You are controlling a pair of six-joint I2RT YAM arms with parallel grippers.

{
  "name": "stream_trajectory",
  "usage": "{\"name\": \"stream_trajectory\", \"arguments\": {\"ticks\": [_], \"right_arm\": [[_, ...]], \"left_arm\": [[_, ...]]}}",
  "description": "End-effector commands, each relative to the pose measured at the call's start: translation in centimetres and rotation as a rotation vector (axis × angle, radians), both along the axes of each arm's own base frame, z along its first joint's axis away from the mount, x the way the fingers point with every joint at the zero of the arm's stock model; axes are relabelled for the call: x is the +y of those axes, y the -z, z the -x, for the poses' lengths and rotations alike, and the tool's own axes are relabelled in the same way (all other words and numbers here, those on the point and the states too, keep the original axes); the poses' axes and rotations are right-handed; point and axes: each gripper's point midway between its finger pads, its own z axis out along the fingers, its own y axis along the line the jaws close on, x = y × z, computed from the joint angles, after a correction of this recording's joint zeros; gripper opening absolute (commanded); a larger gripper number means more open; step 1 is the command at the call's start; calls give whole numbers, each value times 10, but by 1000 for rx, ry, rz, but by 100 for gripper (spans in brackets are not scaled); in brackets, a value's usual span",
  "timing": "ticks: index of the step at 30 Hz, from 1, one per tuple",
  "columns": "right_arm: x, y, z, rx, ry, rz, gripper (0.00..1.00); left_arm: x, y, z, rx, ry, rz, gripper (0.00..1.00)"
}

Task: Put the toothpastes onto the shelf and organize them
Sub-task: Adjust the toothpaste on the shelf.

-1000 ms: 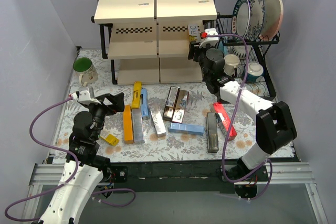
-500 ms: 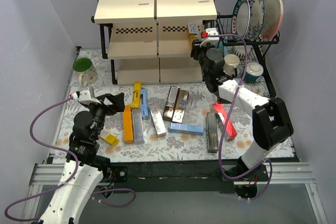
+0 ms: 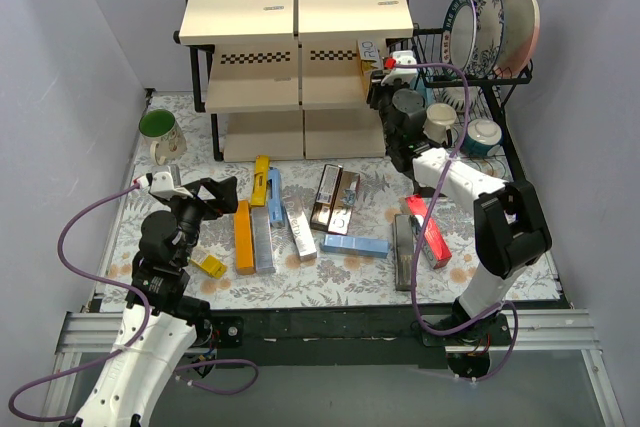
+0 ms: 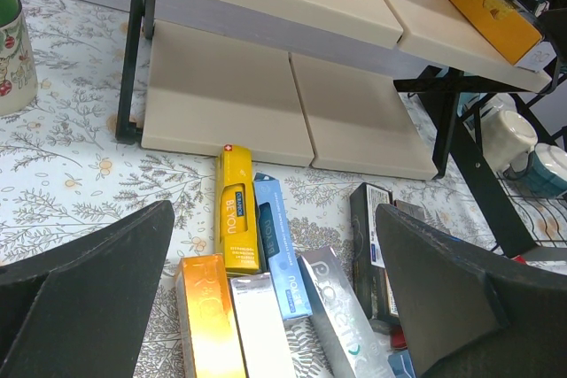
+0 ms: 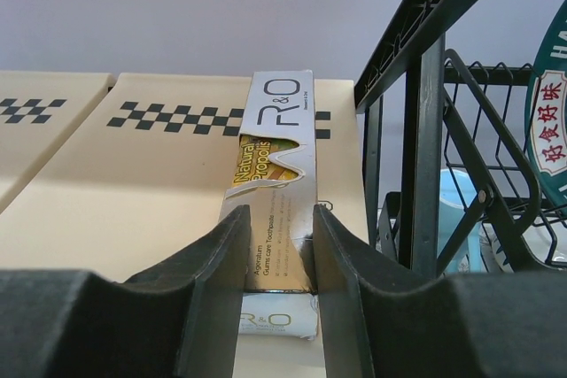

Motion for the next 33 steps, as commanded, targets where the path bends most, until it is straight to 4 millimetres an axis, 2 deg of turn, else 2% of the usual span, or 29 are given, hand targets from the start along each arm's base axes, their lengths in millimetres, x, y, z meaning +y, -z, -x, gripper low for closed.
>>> {"name": "stream_trajectory", "arguments": {"ticks": [1, 6, 9, 15, 23, 28, 33], "right_arm": [[0, -9, -7, -13, 14, -13, 42], [3, -15, 0, -8, -26, -10, 50], [2, -28, 9, -23, -46, -38, 57], [2, -42, 18, -46, -69, -40, 69], [11, -31, 16, -21, -105, -17, 79], [15, -19, 8, 1, -105, -6, 78], [17, -8, -1, 11, -91, -2, 67]], "left_arm": [[0, 0, 0, 4, 3, -12, 98], [0, 0, 0, 6, 3, -11, 98], [0, 0, 0, 4, 3, -11, 98], [0, -1, 1, 1, 3, -10, 98], [0, -2, 1, -2, 1, -9, 98], [1, -1, 1, 0, 0, -11, 98], [1, 0, 1, 4, -3, -11, 98]]}}
